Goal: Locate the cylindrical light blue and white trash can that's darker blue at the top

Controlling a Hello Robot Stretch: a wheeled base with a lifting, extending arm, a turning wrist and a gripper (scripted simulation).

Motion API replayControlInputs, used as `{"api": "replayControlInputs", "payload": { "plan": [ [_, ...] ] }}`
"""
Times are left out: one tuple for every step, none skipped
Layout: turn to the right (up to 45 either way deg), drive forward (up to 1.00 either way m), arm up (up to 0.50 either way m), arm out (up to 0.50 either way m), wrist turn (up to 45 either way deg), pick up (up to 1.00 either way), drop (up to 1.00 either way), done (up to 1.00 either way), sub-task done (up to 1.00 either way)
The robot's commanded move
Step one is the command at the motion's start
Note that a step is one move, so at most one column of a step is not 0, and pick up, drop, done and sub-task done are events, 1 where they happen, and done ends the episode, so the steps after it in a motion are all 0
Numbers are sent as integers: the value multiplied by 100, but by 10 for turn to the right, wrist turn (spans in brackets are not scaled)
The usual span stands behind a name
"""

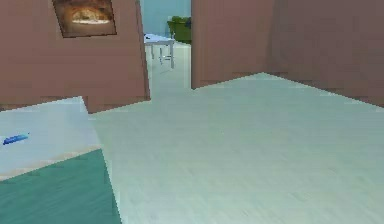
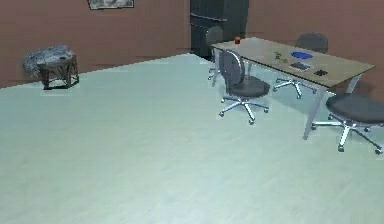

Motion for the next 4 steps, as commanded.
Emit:
{"api": "replayControlInputs", "payload": {
  "plan": [
    [-30, 0, 0, 0, 0, 0, 0, 0, 0],
    [0, 80, 0, 0, 0, 0, 0, 0, 0],
    [-30, 0, 0, 0, 0, 0, 0, 0, 0],
    [0, 100, 0, 0, 0, 0, 0, 0, 0]
  ]
}}
